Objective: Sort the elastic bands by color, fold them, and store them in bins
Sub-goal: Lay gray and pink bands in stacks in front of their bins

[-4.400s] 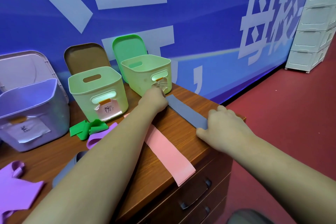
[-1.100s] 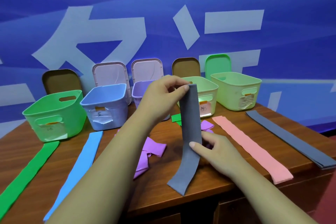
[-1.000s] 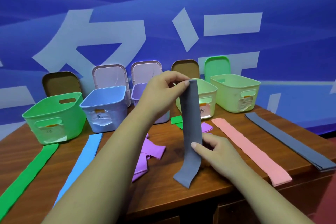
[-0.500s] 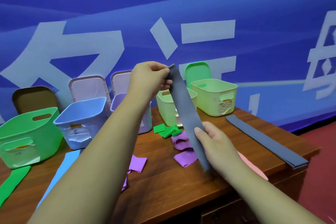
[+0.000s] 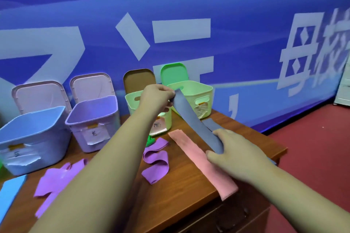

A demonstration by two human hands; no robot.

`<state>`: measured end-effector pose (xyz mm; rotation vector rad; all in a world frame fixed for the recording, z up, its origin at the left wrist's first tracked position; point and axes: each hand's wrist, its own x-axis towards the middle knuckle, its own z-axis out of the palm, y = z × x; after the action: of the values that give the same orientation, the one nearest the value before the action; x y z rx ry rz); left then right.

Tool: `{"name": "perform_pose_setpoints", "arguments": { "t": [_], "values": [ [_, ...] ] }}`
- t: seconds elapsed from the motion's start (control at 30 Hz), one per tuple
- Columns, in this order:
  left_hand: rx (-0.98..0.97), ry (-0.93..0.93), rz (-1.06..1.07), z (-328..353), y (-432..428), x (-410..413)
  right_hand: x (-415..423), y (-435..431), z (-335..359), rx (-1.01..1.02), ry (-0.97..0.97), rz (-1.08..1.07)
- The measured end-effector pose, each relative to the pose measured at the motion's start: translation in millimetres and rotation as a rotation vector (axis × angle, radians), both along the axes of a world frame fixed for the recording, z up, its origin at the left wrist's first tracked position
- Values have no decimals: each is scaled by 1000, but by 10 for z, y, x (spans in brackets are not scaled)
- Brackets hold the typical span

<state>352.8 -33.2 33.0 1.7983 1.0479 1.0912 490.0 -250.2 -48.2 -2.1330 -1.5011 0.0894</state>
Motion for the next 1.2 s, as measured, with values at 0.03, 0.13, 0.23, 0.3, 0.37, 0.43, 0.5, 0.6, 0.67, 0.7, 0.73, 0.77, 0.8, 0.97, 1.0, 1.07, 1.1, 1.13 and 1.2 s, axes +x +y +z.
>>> {"name": "perform_pose_setpoints", "arguments": {
  "t": [0.03, 0.13, 0.23, 0.3, 0.37, 0.43, 0.5, 0.6, 0.67, 0.7, 0.73, 0.77, 0.8, 0.97, 1.0, 1.07, 1.1, 1.13, 1.2],
  "values": [
    [25, 43, 9, -56, 11, 92, 66, -22, -17, 6, 2, -25],
    [74, 130, 33, -214, 48, 407, 274, -91, -34, 1, 39, -72],
    [83, 196, 20, -366, 107, 695, 460, -133, -48, -10, 42, -98],
    [45, 209, 2, -466, 148, 857, 562, -150, -51, -23, 41, -129],
    [-9, 189, -18, -562, 204, 1008, 647, -144, -53, -42, 29, -140],
    [-67, 185, -26, -632, 238, 1143, 718, -125, -69, -66, 26, -140],
    [-132, 185, -34, -702, 288, 1273, 785, -92, -103, -85, 24, -147],
    [-109, 277, -17, -843, 430, 1457, 864, -43, -144, -102, 24, -166],
    [-49, 357, 14, -952, 539, 1554, 901, -7, -150, -126, 15, -181],
    [-25, 385, 26, -1002, 576, 1596, 922, 11, -155, -137, 9, -189],
    [5, 415, 37, -1047, 606, 1632, 943, 30, -162, -151, 4, -200],
    [35, 439, 46, -1079, 613, 1651, 964, 46, -173, -164, -2, -211],
    [62, 455, 49, -1092, 594, 1659, 979, 62, -180, -179, -10, -221],
    [123, 527, 64, -1237, 627, 1707, 990, 122, -194, -237, -34, -223],
    [133, 545, 69, -1254, 629, 1714, 982, 134, -193, -243, -41, -224],
    [150, 574, 72, -1276, 653, 1732, 964, 151, -195, -254, -57, -220],
    [158, 594, 68, -1282, 673, 1744, 960, 161, -206, -261, -65, -217],
    [161, 625, 62, -1277, 678, 1750, 952, 167, -215, -276, -73, -217],
    [148, 661, 56, -1277, 680, 1747, 940, 175, -235, -304, -89, -215]
  ]
}}
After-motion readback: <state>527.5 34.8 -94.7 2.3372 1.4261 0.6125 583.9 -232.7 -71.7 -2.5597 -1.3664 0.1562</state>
